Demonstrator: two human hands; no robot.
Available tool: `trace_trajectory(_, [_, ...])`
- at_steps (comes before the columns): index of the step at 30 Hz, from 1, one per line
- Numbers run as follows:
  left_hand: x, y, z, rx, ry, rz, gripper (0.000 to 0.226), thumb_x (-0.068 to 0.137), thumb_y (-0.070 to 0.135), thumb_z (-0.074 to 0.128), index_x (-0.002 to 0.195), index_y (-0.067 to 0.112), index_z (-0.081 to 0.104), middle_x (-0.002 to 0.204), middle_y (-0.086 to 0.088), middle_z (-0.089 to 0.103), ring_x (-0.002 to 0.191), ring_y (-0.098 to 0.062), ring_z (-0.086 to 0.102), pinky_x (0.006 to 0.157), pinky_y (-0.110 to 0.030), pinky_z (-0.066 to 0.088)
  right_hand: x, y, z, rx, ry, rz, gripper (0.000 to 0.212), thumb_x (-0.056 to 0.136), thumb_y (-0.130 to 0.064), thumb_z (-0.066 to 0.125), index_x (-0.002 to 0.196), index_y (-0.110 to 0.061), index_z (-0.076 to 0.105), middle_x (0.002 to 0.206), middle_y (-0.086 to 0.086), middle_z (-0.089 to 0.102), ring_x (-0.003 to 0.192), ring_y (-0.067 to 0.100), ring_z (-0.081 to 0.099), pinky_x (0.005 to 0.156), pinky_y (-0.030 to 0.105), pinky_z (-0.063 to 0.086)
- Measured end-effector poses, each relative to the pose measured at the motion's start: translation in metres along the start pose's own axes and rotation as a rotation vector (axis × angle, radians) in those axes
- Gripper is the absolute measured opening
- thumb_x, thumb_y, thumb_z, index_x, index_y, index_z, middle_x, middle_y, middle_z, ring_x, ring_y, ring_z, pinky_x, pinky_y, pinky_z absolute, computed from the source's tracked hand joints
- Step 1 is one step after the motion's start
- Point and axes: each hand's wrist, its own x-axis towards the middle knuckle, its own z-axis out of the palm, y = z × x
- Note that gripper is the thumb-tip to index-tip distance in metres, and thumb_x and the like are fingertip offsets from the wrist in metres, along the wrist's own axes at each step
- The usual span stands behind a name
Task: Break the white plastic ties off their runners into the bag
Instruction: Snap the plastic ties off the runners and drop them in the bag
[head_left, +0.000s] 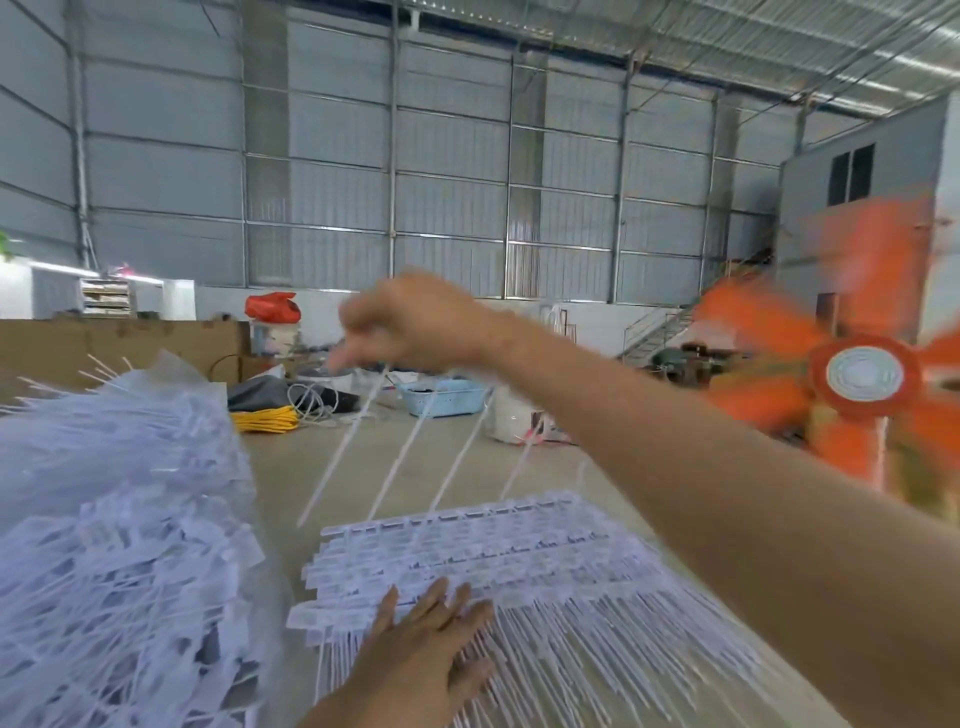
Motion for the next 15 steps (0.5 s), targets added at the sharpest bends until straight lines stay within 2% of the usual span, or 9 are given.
trace_trajectory(2, [-0.012,0.002,0.0,-0.505,0.049,-0.038,0.047,0.101,0.032,0.043,0.146,0.025,0.036,0.156,0.009,0.024,0.144,-0.013,0.02,0.114,-0.041,0.02,-0.006,0.004,0.047,0.062,-0.141,-0.047,0.03,0.086,-0.044,0.062,0.071,-0.018,0.062,0.07,-0.005,0.057,0.066,0.009,0.048,0.065,0.029,0.042])
trace_trajectory(3, [-0.015,0.004,0.0,-0.746,0.117,-0.045,0.037,0.098,0.013,0.051,0.134,0.009,0.051,0.138,-0.005,0.052,0.129,-0.02,0.046,0.098,-0.035,0.041,-0.011,0.007,0.069,0.121,-0.197,-0.066,0.027,0.086,-0.04,0.064,0.068,-0.02,0.062,0.07,-0.006,0.059,0.065,0.01,0.048,0.065,0.029,0.042])
trace_trajectory(4, [-0.016,0.006,-0.005,-1.066,0.261,-0.043,0.026,0.095,0.003,0.051,0.119,-0.003,0.058,0.106,-0.014,0.068,0.101,-0.021,0.062,0.077,-0.026,0.05,-0.016,0.009,0.089,0.193,-0.222,-0.074,0.027,0.086,-0.037,0.065,0.061,-0.028,0.057,0.065,-0.011,0.058,0.06,0.007,0.046,0.063,0.028,0.04])
trace_trajectory(6, [-0.014,-0.001,-0.014,-1.35,0.459,-0.02,0.013,0.095,-0.003,0.047,0.096,-0.006,0.06,0.06,-0.01,0.063,0.056,-0.014,0.06,0.049,-0.017,0.046,-0.027,0.015,0.12,0.289,-0.201,-0.03,0.039,0.087,-0.033,0.065,0.053,-0.035,0.046,0.053,-0.015,0.05,0.053,0.006,0.043,0.058,0.027,0.035])
trace_trajectory(7, [-0.012,-0.004,-0.022,-1.421,0.527,-0.04,0.015,0.094,-0.006,0.047,0.087,-0.004,0.059,0.057,-0.006,0.06,0.049,-0.014,0.056,0.045,-0.016,0.043,-0.03,0.018,0.132,0.324,-0.183,0.001,0.04,0.088,-0.032,0.064,0.053,-0.033,0.045,0.052,-0.016,0.05,0.051,0.005,0.043,0.056,0.027,0.034])
trace_trajectory(9, [-0.009,-0.007,-0.031,-1.652,0.601,-0.071,0.019,0.095,0.001,0.05,0.081,0.007,0.062,0.067,-0.004,0.06,0.052,-0.017,0.054,0.045,-0.019,0.046,-0.034,0.023,0.147,0.375,-0.149,0.023,0.034,0.09,-0.029,0.062,0.059,-0.03,0.05,0.056,-0.016,0.055,0.052,0.005,0.047,0.057,0.026,0.035])
trace_trajectory(10, [-0.006,-0.009,-0.035,-1.598,0.665,-0.094,0.019,0.094,0.018,0.052,0.084,0.008,0.064,0.07,-0.008,0.066,0.051,-0.02,0.058,0.042,-0.023,0.048,-0.033,0.023,0.15,0.398,-0.138,0.031,0.029,0.091,-0.028,0.06,0.063,-0.025,0.057,0.061,-0.011,0.059,0.056,0.01,0.052,0.059,0.027,0.039])
trace_trajectory(13, [-0.006,-0.018,-0.045,-1.713,0.438,-0.051,0.073,0.069,0.067,0.038,0.099,0.007,0.065,0.084,-0.023,0.072,0.054,-0.033,0.067,0.04,-0.029,0.05,-0.029,0.023,0.151,0.468,-0.095,0.085,0.019,0.091,-0.034,0.057,0.086,-0.017,0.064,0.082,0.001,0.066,0.073,0.019,0.06,0.071,0.034,0.049])
trace_trajectory(15, [-0.006,-0.018,-0.052,-1.76,0.336,-0.065,0.071,0.062,0.069,0.044,0.107,0.018,0.063,0.092,-0.017,0.073,0.062,-0.032,0.07,0.042,-0.027,0.049,-0.03,0.022,0.149,0.556,-0.073,0.163,0.022,0.088,-0.045,0.057,0.099,-0.025,0.056,0.074,-0.003,0.061,0.061,0.008,0.057,0.063,0.027,0.047])
